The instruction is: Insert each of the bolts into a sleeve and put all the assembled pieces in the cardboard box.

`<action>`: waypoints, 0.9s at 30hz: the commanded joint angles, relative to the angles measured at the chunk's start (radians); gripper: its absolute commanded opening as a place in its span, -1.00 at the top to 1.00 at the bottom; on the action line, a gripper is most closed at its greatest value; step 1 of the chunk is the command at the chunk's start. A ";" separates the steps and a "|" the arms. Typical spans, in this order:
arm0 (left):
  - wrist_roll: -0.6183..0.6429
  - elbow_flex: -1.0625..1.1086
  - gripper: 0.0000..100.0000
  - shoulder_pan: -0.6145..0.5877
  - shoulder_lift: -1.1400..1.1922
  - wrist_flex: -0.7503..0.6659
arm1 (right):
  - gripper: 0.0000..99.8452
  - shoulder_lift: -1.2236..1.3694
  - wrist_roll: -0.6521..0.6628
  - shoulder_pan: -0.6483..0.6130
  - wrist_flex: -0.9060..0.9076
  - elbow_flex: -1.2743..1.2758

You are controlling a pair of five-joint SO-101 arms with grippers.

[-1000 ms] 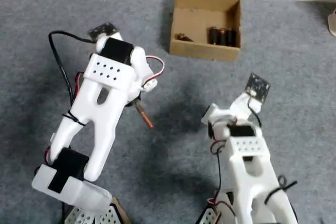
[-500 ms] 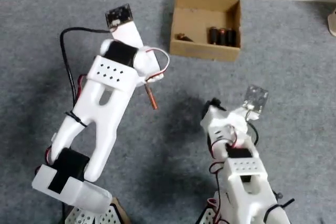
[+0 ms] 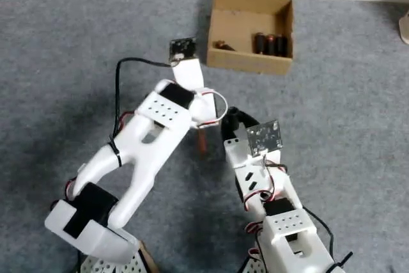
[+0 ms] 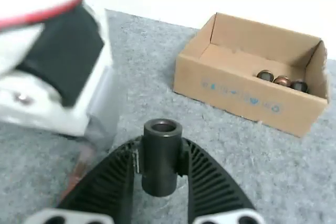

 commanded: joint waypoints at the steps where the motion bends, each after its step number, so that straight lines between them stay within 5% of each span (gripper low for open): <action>1: -0.052 0.001 0.99 0.015 -0.085 -0.097 | 0.99 -0.024 -0.043 -0.010 -0.002 0.145; 10: -0.127 0.022 0.99 -0.022 -0.305 -0.189 | 0.99 -0.024 -0.121 -0.012 0.048 0.145; 27: -0.124 0.343 0.99 0.071 -0.588 -0.580 | 0.99 -0.025 -0.118 -0.012 0.047 0.145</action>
